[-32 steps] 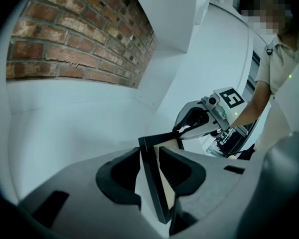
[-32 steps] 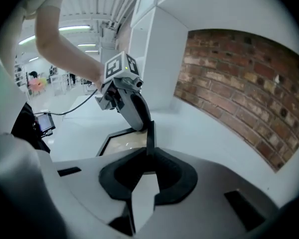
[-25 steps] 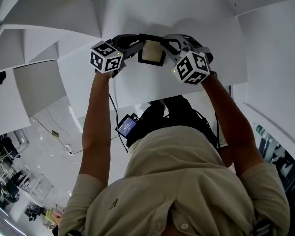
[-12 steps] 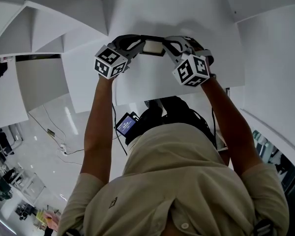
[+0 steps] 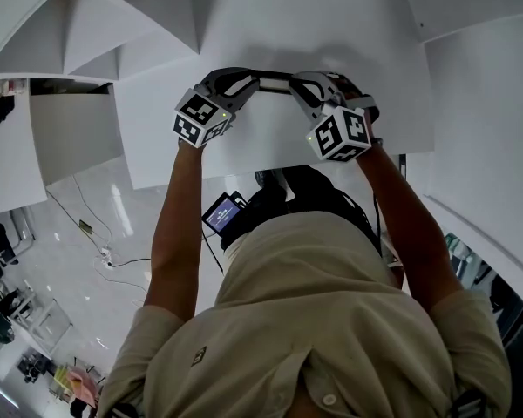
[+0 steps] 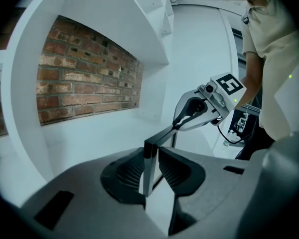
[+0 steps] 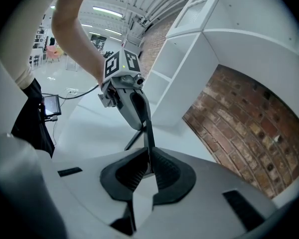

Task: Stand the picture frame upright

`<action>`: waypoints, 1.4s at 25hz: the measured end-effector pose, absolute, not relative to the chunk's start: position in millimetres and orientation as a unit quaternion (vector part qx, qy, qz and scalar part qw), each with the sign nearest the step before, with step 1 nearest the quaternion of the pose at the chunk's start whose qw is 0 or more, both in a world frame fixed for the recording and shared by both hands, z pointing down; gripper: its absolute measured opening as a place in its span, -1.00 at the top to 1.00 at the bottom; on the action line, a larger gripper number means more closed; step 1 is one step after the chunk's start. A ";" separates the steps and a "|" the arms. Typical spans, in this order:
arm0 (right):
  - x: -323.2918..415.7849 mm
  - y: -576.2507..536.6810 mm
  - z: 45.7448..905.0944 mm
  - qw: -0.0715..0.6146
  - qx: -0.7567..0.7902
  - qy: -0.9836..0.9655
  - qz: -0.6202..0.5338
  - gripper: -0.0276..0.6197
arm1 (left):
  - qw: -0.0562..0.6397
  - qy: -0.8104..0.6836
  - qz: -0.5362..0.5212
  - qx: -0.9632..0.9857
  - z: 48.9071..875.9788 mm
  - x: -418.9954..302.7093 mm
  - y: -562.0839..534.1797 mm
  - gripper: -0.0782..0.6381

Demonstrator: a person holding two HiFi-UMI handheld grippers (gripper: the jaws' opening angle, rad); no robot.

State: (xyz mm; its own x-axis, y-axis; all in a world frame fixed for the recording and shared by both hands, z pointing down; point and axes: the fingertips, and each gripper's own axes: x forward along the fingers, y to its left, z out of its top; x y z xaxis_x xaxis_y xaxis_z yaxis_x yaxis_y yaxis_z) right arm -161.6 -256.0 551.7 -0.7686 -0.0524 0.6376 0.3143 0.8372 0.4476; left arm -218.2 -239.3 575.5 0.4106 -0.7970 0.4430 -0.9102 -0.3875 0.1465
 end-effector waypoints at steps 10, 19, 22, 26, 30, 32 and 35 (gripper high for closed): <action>-151.6 -239.4 550.7 0.341 -0.089 -0.891 -0.286 0.82 | 0.180 -0.523 0.149 0.819 572.9 -207.3 -223.0 0.52; -146.3 -229.7 551.9 0.348 -0.087 -0.885 -0.295 0.82 | 0.164 -0.516 0.159 0.826 569.0 -202.7 -213.0 0.52; -146.2 -227.8 551.9 0.350 -0.087 -0.883 -0.299 0.82 | 0.161 -0.514 0.158 0.828 566.7 -203.5 -211.5 0.52; -145.7 -226.1 552.7 0.353 -0.086 -0.882 -0.301 0.82 | 0.159 -0.512 0.158 0.830 565.8 -204.4 -209.4 0.52; -145.0 -224.0 551.4 0.356 -0.085 -0.881 -0.299 0.82 | 0.158 -0.510 0.161 0.830 563.9 -205.7 -206.8 0.52; -144.0 -223.1 550.7 0.357 -0.084 -0.881 -0.300 0.82 | 0.157 -0.509 0.162 0.831 562.9 -205.5 -205.6 0.52; -143.4 -222.0 551.0 0.358 -0.083 -0.880 -0.301 0.82 | 0.156 -0.509 0.164 0.831 562.8 -205.9 -204.2 0.52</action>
